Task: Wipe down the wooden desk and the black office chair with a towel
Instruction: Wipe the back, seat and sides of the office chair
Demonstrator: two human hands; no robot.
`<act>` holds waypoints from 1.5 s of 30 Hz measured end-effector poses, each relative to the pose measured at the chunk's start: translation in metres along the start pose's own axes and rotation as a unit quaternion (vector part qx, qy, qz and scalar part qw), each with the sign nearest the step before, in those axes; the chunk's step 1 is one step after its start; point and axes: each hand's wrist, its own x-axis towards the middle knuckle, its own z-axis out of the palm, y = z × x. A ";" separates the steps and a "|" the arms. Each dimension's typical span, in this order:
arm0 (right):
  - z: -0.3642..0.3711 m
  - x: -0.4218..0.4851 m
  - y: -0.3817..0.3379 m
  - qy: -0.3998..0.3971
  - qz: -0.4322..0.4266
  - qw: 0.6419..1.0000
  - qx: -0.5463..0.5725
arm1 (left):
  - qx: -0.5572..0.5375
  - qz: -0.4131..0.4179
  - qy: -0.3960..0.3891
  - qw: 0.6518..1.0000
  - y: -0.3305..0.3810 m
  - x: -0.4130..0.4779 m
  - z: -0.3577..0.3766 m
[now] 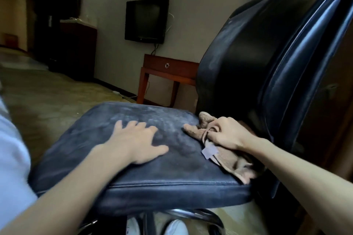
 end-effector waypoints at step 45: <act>0.036 -0.045 -0.042 -0.005 -0.035 0.999 0.027 | -0.006 -0.095 0.154 0.983 0.027 -0.072 0.021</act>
